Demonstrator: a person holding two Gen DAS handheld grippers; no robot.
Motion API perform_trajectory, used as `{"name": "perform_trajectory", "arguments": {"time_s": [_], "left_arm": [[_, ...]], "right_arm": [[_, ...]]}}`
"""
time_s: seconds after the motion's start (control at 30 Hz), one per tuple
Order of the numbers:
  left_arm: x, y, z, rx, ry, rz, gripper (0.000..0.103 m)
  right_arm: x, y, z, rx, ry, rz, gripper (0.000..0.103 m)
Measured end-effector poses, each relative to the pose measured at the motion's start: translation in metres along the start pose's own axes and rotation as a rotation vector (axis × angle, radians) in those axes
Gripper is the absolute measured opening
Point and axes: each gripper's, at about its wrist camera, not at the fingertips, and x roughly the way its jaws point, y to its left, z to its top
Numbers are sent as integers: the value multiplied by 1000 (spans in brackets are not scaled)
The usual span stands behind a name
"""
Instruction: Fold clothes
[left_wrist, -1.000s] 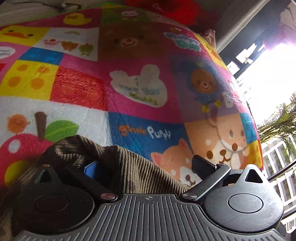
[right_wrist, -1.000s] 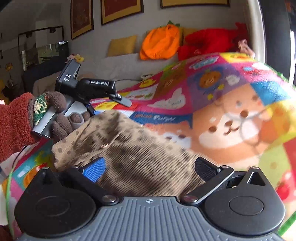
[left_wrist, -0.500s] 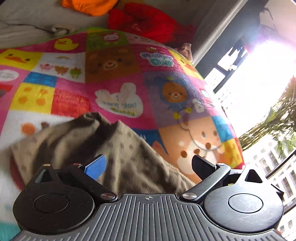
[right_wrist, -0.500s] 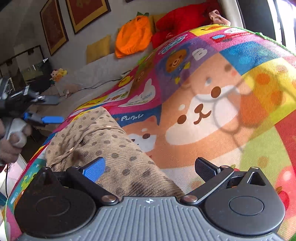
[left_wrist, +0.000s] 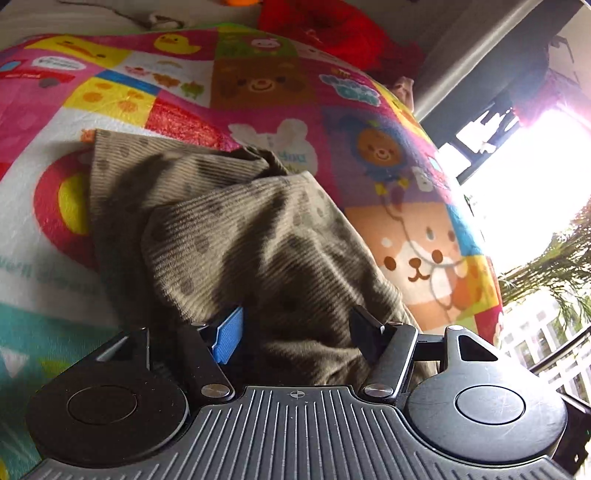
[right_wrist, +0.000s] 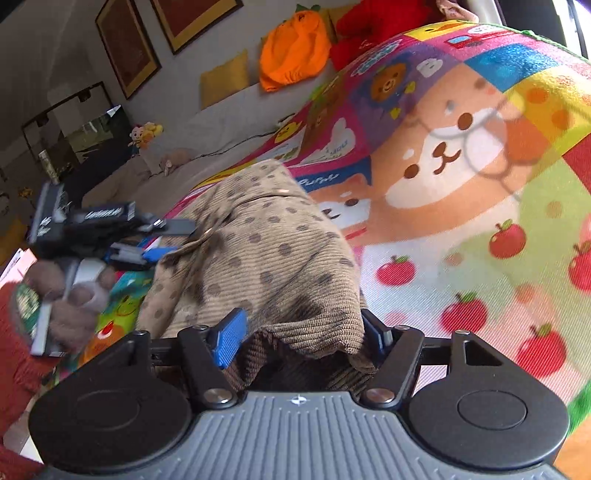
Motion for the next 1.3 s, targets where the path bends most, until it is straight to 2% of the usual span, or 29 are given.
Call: {"name": "perform_trajectory", "arguments": {"time_s": [0.1, 0.2, 0.27, 0.37, 0.43, 0.53, 0.57, 0.73, 0.8, 0.87, 0.93, 1.0, 1.03, 1.07, 1.13, 1.23, 1.3], "left_arm": [[8, 1, 19, 47, -23, 64, 68], [5, 0, 29, 65, -25, 98, 69], [-8, -4, 27, 92, -29, 107, 75], [-39, -16, 7, 136, -29, 67, 86], [-57, -25, -12, 147, -21, 5, 90], [-69, -39, -48, 180, 18, -59, 91], [-71, -43, -59, 193, 34, -72, 91], [-81, -46, -96, 319, 67, 34, 91], [-84, -46, -110, 371, 78, 82, 91], [-89, -47, -119, 408, 88, 121, 92], [-94, -47, -116, 408, 81, 123, 93], [-100, -50, -108, 398, 56, 87, 93], [-101, -51, -101, 386, 41, 60, 94], [-101, -54, -92, 371, 23, 27, 94], [-95, -60, -72, 352, -10, -11, 94], [-76, -65, -39, 353, -46, 6, 94], [-61, -63, -20, 358, -46, 27, 94]], "right_arm": [[-3, 31, -20, -9, 30, 77, 72], [-2, 61, -31, -93, 60, 115, 78], [-6, 70, -32, -136, 71, 124, 79], [-22, 66, -21, -162, 36, 88, 84], [-33, 61, -11, -168, -13, 42, 86], [-44, 53, 3, -174, -89, -38, 86], [-37, 53, 1, -190, -66, -57, 86], [-5, 56, -19, -285, 62, -156, 86], [-1, 57, -32, -303, 84, -162, 86], [-4, 56, -31, -289, 95, -159, 86], [-9, 58, -28, -302, 101, -165, 86], [-15, 63, -22, -332, 90, -167, 86], [-19, 66, -17, -341, 74, -161, 90], [-21, 68, -10, -344, 54, -152, 99], [-21, 72, 12, -345, 1, -139, 103], [-8, 73, 46, -359, -59, -154, 103], [8, 69, 65, -347, -68, -157, 103]]}}
